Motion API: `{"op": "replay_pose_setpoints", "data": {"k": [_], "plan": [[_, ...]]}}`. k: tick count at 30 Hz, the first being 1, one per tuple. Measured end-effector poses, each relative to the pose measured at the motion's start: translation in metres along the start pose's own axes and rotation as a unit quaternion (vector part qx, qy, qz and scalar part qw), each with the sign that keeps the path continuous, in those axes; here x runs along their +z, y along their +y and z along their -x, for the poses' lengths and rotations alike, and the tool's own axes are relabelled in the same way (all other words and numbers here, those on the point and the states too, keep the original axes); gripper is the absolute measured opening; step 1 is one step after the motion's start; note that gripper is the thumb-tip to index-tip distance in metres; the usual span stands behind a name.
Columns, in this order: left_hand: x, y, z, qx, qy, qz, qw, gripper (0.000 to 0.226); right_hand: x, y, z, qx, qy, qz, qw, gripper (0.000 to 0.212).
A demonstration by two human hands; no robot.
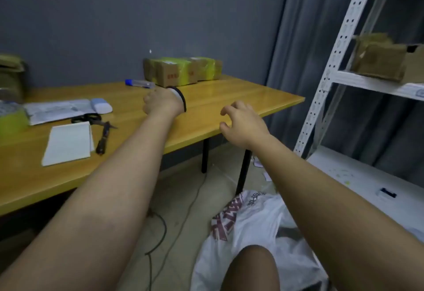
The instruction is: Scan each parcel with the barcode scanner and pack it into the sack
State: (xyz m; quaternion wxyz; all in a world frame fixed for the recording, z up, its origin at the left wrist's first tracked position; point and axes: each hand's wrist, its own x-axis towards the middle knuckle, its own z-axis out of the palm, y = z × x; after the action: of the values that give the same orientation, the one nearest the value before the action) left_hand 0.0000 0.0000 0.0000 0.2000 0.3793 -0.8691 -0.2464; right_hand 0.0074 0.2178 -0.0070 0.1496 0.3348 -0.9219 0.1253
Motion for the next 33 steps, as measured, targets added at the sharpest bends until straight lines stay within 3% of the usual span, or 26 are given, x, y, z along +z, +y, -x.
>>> {"op": "replay_pose_setpoints", "data": {"k": [3, 6, 11, 14, 18, 23, 29, 33], "plan": [[0.010, -0.013, 0.002, 0.017, -0.019, -0.035, 0.999, 0.044, 0.006, 0.007, 0.002, 0.006, -0.021, -0.003, 1.000, 0.040], [0.021, -0.021, 0.013, 0.011, 0.045, -0.012, 0.999, 0.024, 0.011, 0.017, 0.002, 0.011, -0.037, -0.021, 0.999, 0.037], [0.016, -0.025, 0.037, 0.069, 0.058, 0.139, 0.986, 0.031, 0.018, 0.040, 0.004, 0.018, -0.017, -0.087, 0.996, 0.032], [0.009, -0.010, 0.074, 0.146, 0.084, 0.261, 0.951, 0.032, 0.018, 0.051, 0.006, 0.034, 0.016, -0.181, 0.983, 0.026], [0.009, 0.038, 0.133, 0.243, 0.068, 0.425, 0.869, 0.023, -0.003, 0.054, 0.024, 0.060, 0.134, -0.383, 0.912, 0.020], [0.055, 0.103, 0.196, 0.324, -0.004, 0.491, 0.809, 0.028, -0.053, 0.079, 0.072, 0.138, 0.189, -0.606, 0.760, 0.026], [0.133, 0.169, 0.274, 0.404, -0.116, 0.461, 0.781, 0.029, -0.076, 0.161, 0.139, 0.259, 0.230, -0.606, 0.716, 0.033], [0.175, 0.201, 0.304, 0.434, -0.236, 0.396, 0.774, 0.041, -0.069, 0.220, 0.173, 0.322, 0.265, -0.626, 0.659, 0.029]]}}
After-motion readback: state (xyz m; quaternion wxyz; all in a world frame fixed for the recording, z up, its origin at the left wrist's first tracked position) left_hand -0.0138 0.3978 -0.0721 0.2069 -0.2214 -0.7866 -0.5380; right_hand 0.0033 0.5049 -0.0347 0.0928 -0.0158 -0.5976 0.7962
